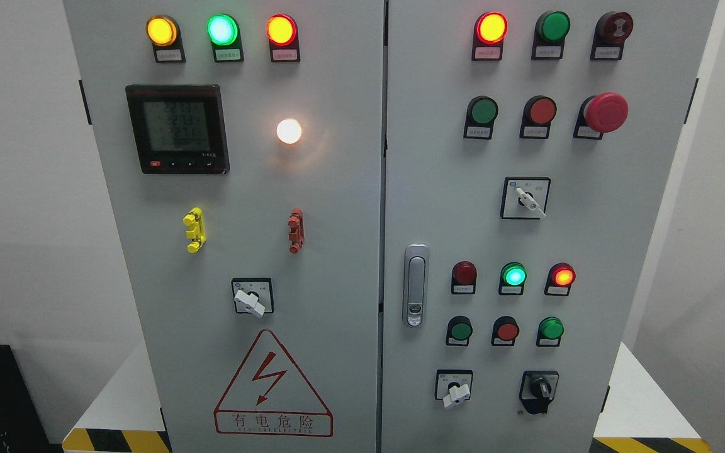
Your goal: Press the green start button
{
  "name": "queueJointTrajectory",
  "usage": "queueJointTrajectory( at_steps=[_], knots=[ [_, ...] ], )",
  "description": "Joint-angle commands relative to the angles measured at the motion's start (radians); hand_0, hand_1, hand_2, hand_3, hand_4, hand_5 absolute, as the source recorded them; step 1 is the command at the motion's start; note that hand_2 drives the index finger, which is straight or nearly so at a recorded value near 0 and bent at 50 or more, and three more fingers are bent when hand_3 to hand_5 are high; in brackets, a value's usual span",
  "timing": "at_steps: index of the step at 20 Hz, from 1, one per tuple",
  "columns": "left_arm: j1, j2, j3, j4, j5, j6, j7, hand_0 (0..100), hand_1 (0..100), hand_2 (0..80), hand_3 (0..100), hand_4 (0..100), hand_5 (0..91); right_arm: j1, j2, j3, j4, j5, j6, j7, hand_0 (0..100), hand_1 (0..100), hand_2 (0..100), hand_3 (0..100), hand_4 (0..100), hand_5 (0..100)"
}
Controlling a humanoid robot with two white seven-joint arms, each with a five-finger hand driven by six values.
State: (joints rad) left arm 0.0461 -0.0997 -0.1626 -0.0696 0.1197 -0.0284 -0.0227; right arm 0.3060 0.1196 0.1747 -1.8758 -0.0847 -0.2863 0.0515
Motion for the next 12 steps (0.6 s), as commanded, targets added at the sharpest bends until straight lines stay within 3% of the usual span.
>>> queueJointTrajectory(
  at_steps=[1,12],
  knots=[
    [0.000,0.000,0.000,0.001,0.000,-0.001,0.000,12,56,0.0,0,0,0.0,-0.001,0.000,0.000,0.000,0.000,0.002,-0.001,9,8,0,0,0,0],
    [0.000,0.000,0.000,0.001,0.000,-0.001,0.000,12,56,0.0,0,0,0.0,-0.018,0.000,-0.003,0.001,0.002,-0.002,0.005,9,8,0,0,0,0]
  ],
)
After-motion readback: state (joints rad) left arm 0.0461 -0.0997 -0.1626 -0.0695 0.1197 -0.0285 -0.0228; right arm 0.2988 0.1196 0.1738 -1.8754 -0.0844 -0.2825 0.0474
